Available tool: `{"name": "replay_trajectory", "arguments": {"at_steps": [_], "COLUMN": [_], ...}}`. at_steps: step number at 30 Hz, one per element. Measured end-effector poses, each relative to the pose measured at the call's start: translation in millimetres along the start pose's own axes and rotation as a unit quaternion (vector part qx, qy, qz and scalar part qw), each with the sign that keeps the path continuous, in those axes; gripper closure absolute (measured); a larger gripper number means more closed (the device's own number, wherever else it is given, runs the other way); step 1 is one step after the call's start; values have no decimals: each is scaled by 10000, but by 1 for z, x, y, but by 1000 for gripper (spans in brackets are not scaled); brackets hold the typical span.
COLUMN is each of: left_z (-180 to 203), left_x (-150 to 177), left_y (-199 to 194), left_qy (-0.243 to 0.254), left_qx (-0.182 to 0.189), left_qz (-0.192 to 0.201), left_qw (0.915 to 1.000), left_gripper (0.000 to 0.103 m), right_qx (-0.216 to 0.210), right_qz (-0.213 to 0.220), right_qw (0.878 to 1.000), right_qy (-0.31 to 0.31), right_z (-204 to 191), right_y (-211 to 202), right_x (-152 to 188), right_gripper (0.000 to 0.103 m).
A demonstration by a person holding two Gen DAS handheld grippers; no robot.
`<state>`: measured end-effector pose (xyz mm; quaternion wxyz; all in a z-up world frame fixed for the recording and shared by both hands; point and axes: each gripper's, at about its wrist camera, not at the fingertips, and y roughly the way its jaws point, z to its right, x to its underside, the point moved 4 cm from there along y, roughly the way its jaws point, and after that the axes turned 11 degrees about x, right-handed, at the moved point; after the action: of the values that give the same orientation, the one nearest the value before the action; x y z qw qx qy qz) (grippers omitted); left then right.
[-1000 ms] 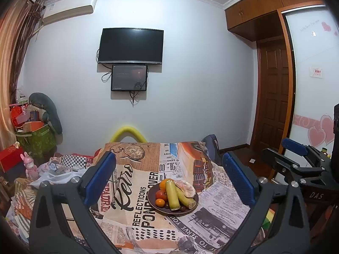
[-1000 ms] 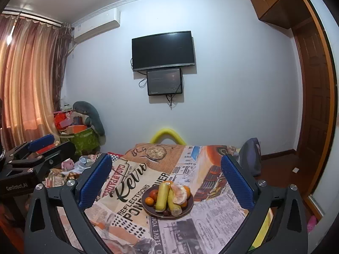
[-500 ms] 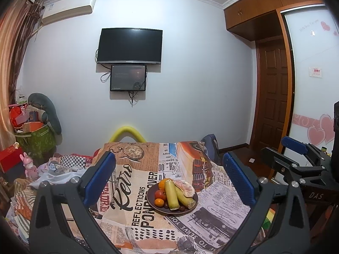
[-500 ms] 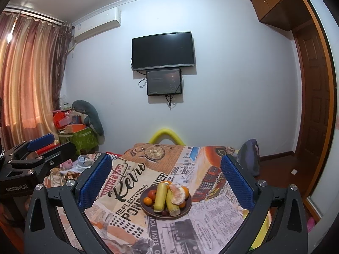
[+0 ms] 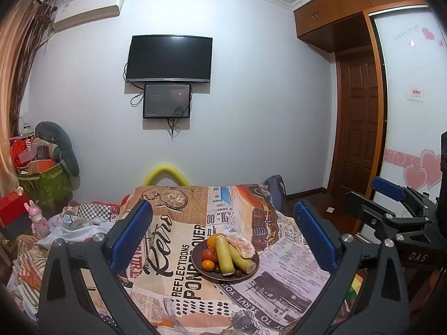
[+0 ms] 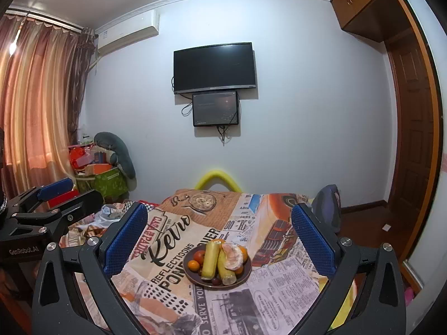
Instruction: Organize fruits
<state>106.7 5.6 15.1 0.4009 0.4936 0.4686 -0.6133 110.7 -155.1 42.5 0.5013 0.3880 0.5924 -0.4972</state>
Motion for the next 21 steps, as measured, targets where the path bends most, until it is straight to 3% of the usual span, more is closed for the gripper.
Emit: {"name": "replay_trajectory", "arguments": {"at_steps": [21], "left_z": [-4], "left_x": [0], "left_y": [2], "left_qy": [-54], "left_qx": [33], "left_qz": [-34], "left_qw": [10000], "left_gripper": [0], "right_qx": [54], "right_qz": [51], "right_qw": [9999], "right_qy": [-73], "right_z": [-1], "right_y": [-3], "right_x": [-3], "right_gripper": [0]}}
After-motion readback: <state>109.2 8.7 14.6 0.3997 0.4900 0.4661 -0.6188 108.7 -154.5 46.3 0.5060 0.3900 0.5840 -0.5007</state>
